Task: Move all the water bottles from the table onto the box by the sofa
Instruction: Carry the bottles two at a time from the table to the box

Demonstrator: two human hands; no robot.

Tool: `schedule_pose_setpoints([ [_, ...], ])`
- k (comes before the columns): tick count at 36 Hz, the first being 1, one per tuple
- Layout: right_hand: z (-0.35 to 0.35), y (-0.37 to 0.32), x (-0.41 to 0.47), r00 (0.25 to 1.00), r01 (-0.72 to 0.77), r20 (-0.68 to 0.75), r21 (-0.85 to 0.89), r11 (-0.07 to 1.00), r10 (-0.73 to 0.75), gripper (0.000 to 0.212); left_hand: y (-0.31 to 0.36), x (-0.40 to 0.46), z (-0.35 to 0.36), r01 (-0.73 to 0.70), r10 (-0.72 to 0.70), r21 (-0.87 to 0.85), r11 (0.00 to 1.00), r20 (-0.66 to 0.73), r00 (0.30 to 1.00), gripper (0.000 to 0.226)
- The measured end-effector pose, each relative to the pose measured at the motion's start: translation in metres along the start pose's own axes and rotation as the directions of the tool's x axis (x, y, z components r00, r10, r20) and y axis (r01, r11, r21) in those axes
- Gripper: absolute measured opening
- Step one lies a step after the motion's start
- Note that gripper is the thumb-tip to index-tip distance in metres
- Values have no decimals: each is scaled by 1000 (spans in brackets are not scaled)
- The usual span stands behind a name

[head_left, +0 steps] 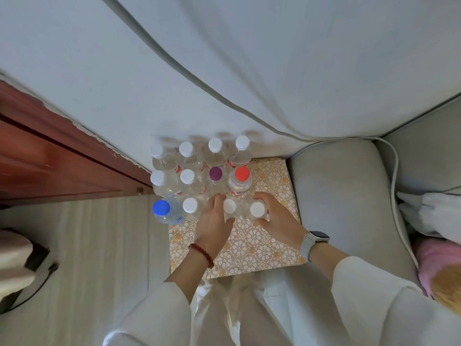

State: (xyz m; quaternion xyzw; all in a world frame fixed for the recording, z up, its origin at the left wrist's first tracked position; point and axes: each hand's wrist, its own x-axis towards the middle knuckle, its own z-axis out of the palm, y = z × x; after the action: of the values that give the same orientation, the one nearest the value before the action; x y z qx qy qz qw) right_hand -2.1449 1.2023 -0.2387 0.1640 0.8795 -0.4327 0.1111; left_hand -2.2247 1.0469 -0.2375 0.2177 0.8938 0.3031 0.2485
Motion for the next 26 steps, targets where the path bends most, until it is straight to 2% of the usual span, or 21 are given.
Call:
schedule_pose_setpoints([
  [3, -2, -5, 5, 999, 38, 2, -57, 998, -38, 41, 9, 6, -10, -18, 18, 70, 997, -7, 1000, 45],
  [9, -5, -8, 7, 996, -23, -90, -368, 930, -11, 39, 16, 8, -15, -95, 67, 344, 934, 93, 993, 40],
  [14, -5, -11, 11, 996, -4, -82, -334, 943, -24, 37, 13, 10, -18, -152, 121, 442, 884, 98, 988, 38],
  [26, -2, -25, 24, 995, -2, -91, -325, 946, -29, 32, 6, 18, -29, -181, 148, 456, 871, 108, 983, 39],
])
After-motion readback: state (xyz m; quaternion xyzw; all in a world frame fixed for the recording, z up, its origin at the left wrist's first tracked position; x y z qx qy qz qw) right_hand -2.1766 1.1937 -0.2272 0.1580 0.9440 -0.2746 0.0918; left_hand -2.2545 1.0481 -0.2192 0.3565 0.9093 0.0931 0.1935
